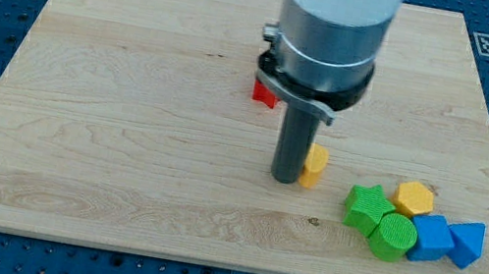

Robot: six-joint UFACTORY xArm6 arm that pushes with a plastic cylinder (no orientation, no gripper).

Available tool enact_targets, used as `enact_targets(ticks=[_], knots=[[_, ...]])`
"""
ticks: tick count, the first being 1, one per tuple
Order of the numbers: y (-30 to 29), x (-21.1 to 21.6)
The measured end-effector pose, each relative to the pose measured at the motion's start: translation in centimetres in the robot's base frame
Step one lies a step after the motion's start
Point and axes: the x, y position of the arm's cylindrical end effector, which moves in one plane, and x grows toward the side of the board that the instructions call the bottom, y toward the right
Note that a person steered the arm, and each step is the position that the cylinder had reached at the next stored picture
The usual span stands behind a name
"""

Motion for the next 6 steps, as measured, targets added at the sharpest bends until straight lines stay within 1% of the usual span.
enact_targets(ticks=[1,2,3,4,6], knots=[[2.1,0.0],[3.2,-1.4],[3.3,-4.5],[4.2,-5.6],[5.5,-3.7]])
